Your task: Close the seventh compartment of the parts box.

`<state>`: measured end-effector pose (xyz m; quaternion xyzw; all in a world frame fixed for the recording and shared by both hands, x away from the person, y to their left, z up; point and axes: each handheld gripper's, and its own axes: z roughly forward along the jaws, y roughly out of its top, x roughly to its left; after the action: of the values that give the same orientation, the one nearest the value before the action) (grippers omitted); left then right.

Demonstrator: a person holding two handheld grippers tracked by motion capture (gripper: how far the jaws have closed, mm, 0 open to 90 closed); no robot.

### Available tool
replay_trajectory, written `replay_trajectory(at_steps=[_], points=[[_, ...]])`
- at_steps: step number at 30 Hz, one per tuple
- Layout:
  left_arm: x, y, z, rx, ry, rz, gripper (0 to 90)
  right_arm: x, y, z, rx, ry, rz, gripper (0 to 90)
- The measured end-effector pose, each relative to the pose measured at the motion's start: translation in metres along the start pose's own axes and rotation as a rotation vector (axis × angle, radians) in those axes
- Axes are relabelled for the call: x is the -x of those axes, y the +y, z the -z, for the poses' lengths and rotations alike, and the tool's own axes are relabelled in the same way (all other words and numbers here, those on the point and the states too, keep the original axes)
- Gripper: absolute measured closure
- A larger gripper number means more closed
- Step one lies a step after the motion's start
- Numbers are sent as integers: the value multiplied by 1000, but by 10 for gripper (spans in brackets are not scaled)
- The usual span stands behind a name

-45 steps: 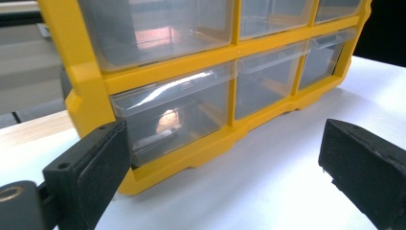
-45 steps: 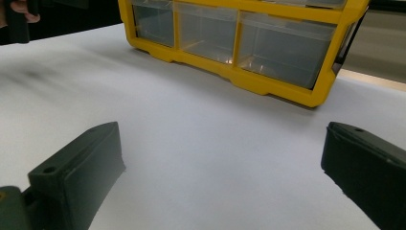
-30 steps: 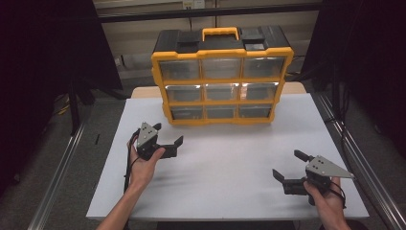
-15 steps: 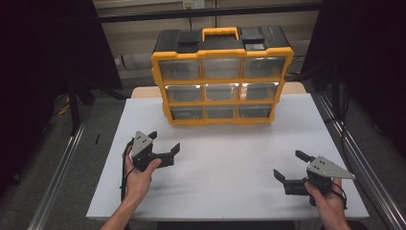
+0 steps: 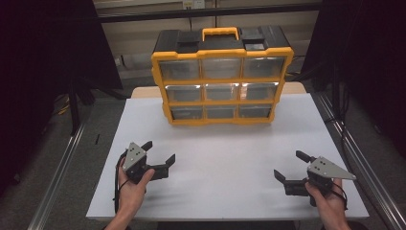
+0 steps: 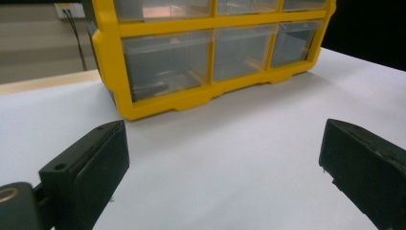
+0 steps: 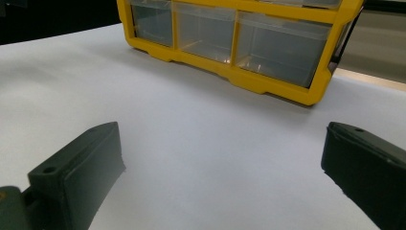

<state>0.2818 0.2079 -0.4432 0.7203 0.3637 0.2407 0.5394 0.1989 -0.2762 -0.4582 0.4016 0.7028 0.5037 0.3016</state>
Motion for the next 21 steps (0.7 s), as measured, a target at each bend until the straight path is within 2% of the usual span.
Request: replay_trajectory(at_steps=[7, 13, 16, 18, 19, 20, 21], points=[[-2, -3, 12, 12, 16, 6, 31, 0, 0, 1, 5, -2, 0, 3], [-4, -6, 20, 13, 6, 21, 31, 0, 0, 2, 10, -3, -1, 3], [-5, -8, 24, 13, 16, 28, 31, 0, 0, 2, 10, -11, -1, 3], [-6, -9, 27, 11, 26, 19, 31, 1, 0, 2, 11, -10, -4, 3], [-6, -10, 28, 14, 31, 21, 31, 1, 0, 2, 11, -11, -5, 3], [-7, -11, 28, 27, 22, 41, 31, 0, 0, 2, 11, -13, -5, 3], [-9, -11, 30, 14, 29, 28, 32, 0, 0, 2, 11, -15, -5, 3]])
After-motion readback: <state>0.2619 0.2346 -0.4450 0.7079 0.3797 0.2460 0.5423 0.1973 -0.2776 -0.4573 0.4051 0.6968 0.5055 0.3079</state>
